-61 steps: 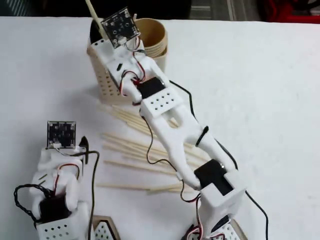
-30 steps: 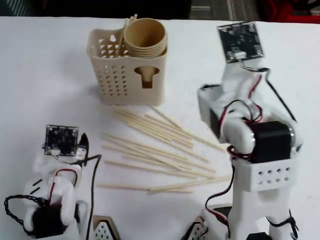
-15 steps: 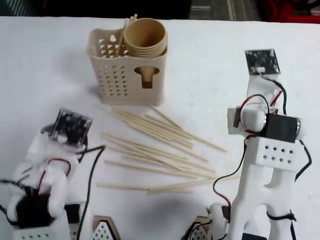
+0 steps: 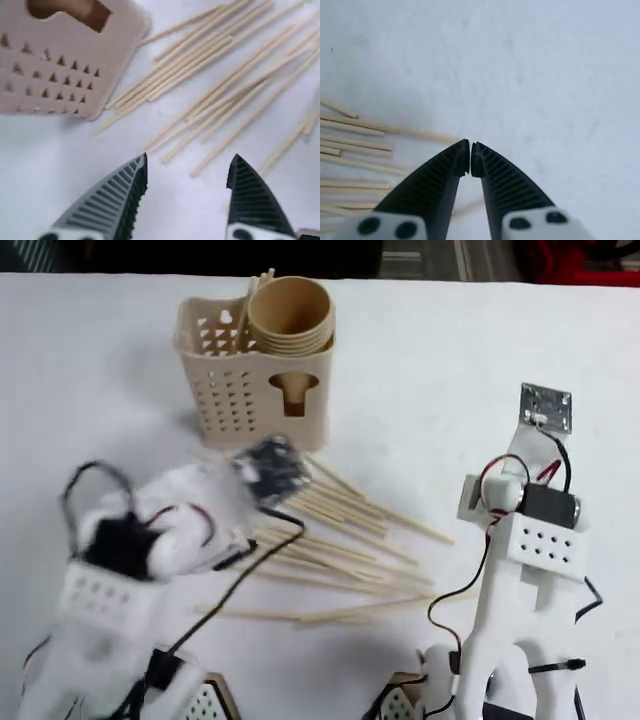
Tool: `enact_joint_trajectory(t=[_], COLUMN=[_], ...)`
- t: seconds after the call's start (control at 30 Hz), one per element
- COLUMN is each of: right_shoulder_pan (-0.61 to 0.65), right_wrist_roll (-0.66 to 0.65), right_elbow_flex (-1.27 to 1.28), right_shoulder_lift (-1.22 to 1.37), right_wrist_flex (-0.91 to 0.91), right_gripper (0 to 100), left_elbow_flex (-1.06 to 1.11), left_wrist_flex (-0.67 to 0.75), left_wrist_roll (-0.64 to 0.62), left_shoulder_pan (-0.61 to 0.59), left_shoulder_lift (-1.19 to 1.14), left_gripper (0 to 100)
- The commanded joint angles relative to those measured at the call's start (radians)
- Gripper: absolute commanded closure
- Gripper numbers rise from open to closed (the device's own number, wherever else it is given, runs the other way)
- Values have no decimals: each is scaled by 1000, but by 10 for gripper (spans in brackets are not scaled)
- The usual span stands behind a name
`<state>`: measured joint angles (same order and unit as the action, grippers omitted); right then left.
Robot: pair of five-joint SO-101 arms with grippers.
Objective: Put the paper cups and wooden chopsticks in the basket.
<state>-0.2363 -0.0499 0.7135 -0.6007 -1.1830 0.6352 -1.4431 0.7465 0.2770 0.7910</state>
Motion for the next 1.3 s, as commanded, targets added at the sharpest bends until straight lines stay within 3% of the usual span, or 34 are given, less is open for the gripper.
enact_joint_trajectory(t=[0.0, 0.37, 0.87, 1.27], right_shoulder_pan=[-61, -107, -108, -108], right_wrist_roll=[23, 25, 25, 25], right_elbow_flex=[20, 48, 63, 63], right_shoulder_lift=[-21, -21, -21, -21], right_wrist_flex=[61, 79, 79, 77], right_gripper=[980, 980, 980, 980], left_elbow_flex=[-44, -68, -388, -479], left_wrist_flex=[60, 288, 288, 258], left_wrist_roll=[38, 89, 81, 23], left_shoulder_pan=[82, 205, 196, 205], left_shoulder_lift=[-136, -547, -1050, -1184], left_gripper=[733, 736, 738, 977])
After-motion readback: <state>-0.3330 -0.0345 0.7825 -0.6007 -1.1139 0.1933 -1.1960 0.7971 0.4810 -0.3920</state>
